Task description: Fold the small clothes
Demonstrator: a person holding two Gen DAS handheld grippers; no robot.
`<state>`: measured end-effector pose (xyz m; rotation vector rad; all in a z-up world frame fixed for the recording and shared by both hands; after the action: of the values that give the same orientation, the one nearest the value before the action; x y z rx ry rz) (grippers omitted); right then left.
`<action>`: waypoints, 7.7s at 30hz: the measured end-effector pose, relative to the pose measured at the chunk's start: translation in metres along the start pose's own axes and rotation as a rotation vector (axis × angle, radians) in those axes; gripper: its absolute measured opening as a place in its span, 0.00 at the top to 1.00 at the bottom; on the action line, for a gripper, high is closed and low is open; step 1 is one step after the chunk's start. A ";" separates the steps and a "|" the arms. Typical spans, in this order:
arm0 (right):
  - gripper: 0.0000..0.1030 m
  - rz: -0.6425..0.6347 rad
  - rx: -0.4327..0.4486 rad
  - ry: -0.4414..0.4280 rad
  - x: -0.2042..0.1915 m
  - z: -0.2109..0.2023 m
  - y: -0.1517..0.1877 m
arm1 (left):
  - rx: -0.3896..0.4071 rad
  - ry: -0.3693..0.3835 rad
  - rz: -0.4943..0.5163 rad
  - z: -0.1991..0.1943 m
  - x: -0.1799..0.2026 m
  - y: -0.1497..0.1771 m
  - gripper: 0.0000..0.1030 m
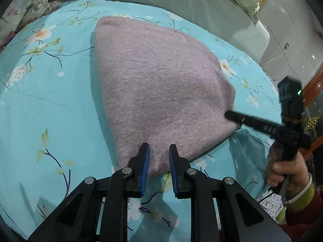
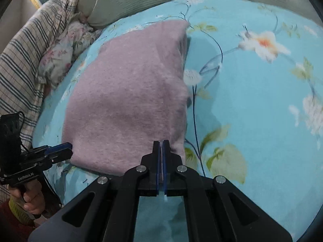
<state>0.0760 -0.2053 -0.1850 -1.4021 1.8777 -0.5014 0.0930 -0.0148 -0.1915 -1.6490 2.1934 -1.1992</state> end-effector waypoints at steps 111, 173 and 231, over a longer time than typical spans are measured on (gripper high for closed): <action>0.88 0.103 0.069 0.053 0.001 0.047 -0.114 | 0.021 -0.421 0.093 0.024 -0.061 -0.077 0.19; 0.10 -0.199 0.004 -0.003 -0.078 -0.076 0.003 | 0.112 -0.510 0.278 -0.087 -0.002 -0.038 0.16; 0.05 -0.232 0.006 0.003 -0.081 -0.060 -0.019 | 0.089 -0.468 0.239 -0.068 -0.006 -0.051 0.16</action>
<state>0.0549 -0.1421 -0.1069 -1.6261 1.7231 -0.6215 0.0958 0.0207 -0.1140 -1.4065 1.9402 -0.7442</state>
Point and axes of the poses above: each gripper's, at about its wrist camera, not at the fingertips, and z roughly the way its jaws point, x to its right, y to its underside, the point moved 9 cm from there along z, roughly the way its jaws point, and after that the axes turned 11 degrees about x, right-handed, at the moved point
